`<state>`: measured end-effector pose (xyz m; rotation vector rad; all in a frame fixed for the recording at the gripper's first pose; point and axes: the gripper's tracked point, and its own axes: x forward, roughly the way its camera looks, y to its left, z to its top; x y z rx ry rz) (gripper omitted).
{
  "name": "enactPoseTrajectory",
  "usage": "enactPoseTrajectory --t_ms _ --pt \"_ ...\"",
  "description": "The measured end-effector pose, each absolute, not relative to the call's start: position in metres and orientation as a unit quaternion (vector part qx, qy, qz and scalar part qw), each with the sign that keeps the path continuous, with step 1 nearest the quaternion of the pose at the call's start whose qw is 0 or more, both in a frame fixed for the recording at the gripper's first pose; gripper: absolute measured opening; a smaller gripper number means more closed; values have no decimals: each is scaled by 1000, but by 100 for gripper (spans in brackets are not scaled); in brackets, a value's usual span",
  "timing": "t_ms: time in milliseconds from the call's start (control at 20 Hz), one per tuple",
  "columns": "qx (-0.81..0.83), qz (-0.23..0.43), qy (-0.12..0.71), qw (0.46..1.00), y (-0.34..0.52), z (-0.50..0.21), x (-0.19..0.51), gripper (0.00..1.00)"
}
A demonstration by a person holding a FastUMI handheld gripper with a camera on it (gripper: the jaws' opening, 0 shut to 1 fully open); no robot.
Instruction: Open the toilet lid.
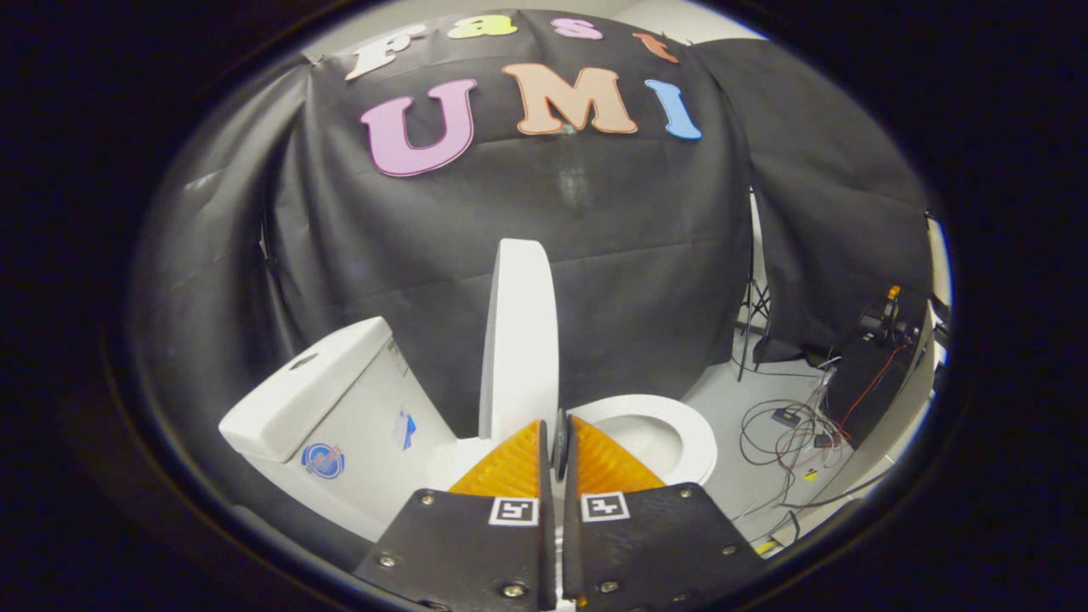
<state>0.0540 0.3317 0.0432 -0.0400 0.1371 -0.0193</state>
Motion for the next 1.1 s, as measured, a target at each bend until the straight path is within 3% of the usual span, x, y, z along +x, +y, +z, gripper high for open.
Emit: enactPoseTrajectory --t_ms 1100 --pt "-69 32 63 995 409 25 35 4"
